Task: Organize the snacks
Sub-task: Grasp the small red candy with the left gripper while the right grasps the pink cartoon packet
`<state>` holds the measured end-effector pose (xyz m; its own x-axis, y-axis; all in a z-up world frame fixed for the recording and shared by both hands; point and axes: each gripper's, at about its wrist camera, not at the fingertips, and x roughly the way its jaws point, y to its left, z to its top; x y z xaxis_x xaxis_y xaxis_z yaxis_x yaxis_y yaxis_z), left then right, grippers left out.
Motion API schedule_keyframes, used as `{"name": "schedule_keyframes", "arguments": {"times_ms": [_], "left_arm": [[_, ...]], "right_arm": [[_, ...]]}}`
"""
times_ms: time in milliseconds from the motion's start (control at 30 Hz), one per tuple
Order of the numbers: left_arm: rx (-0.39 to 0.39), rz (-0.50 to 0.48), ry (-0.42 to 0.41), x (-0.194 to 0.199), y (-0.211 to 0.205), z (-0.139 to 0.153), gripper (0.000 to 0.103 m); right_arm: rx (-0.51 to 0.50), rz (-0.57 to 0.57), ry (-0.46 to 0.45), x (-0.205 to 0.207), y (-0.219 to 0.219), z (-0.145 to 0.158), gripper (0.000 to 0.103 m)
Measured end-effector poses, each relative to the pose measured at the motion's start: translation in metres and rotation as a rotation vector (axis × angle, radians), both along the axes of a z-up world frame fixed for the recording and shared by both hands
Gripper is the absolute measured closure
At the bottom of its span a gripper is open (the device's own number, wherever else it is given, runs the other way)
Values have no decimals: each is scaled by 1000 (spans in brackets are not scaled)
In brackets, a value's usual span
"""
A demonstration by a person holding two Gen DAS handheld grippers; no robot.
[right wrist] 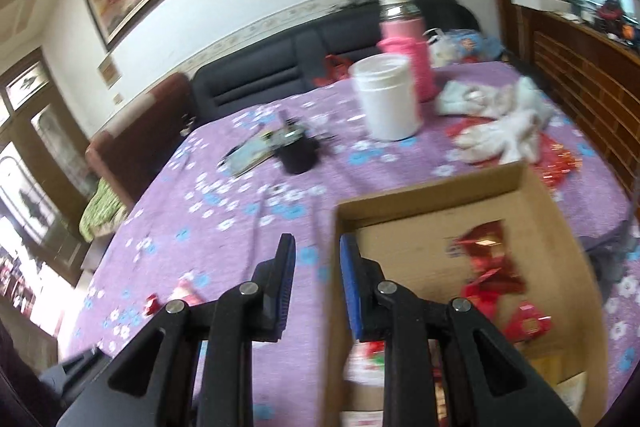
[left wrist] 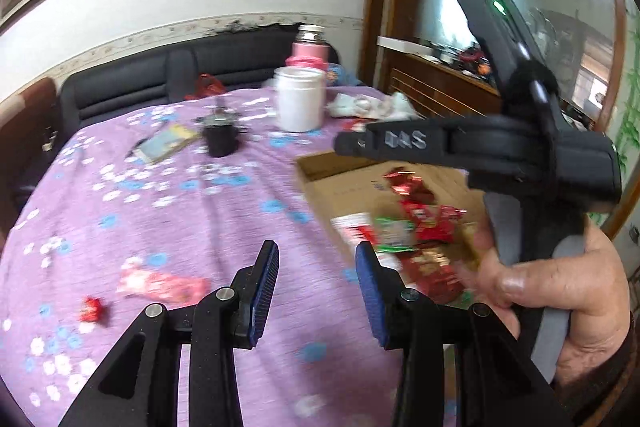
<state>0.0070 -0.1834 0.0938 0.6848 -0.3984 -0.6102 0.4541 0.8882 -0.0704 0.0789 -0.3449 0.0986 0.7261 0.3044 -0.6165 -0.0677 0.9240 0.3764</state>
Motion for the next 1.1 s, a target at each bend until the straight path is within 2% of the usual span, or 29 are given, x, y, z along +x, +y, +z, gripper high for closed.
{"name": "schedule_keyframes", "arguments": {"times_ms": [167, 233, 367, 433, 533, 700, 800, 900, 933, 1033, 1100], "left_arm": [[8, 109, 7, 8, 64, 3, 61], [2, 171, 25, 15, 92, 0, 55], [11, 317, 108, 38, 144, -20, 53], [4, 360, 155, 47, 161, -31, 52], [-22, 391, 207, 58, 175, -48, 44], [-6, 390, 237, 67, 173, -68, 44], [30, 389, 239, 75, 165, -79, 44], [68, 397, 216, 76, 161, -84, 69], [81, 398, 199, 76, 159, -84, 74], [50, 408, 189, 76, 166, -83, 77], [29, 413, 183, 75, 169, -81, 78]], "right_arm": [[-5, 95, 2, 0, 45, -2, 75], [-15, 124, 8, -1, 59, -5, 74], [-46, 167, 18, -3, 81, -10, 74], [-57, 179, 27, -3, 87, -14, 74], [-66, 190, 37, -3, 91, -18, 74], [-61, 189, 39, -2, 91, -19, 74], [-60, 189, 41, -1, 90, -21, 74], [-60, 200, 38, -1, 93, -21, 74], [-60, 206, 36, -1, 94, -22, 74], [-70, 240, 37, -2, 102, -25, 74], [-79, 269, 39, -2, 110, -29, 69]]}}
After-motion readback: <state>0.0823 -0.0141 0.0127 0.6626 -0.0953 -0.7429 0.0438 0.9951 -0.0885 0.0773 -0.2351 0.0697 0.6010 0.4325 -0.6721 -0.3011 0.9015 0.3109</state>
